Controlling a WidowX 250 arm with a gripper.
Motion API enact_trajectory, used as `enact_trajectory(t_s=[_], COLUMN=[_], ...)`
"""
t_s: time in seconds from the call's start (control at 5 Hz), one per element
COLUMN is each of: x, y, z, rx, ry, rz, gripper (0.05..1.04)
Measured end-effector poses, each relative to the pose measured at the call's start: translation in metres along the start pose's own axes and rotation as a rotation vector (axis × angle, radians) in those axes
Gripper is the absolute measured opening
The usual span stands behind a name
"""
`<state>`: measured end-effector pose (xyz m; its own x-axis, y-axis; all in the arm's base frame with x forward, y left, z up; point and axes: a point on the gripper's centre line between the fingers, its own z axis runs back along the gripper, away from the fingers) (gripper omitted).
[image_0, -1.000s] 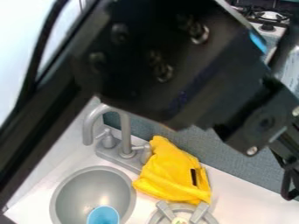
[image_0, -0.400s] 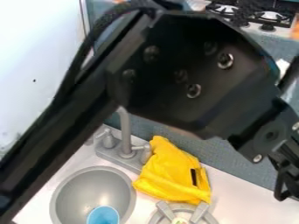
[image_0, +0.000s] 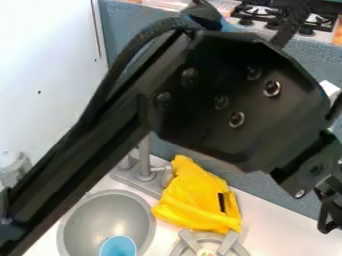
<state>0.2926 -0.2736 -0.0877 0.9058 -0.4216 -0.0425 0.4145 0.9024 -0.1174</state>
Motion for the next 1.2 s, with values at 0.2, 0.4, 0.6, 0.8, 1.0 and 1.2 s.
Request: enact_trajectory(t_s=[0.2, 0.4, 0.6, 0.8, 1.0, 1.2], x=[-0.002, -0.003, -0.012, -0.032, -0.087, -0.124], y=[-0.001, 0.002, 0.005, 0.008, 0.023, 0.05], z=[0.0, 0.005, 0.017, 0.06, 0.091, 0.107], rx=[0.011, 0.036, 0.046, 0.077, 0.145, 0.184], ry=[0.045, 0.074, 0.054, -0.004, -0.001, 0.009], rz=[0.082, 0.102, 0.14, 0.183, 0.245, 0.312], gripper=[0.89, 0.999, 1.0, 1.0, 1.0, 1.0])
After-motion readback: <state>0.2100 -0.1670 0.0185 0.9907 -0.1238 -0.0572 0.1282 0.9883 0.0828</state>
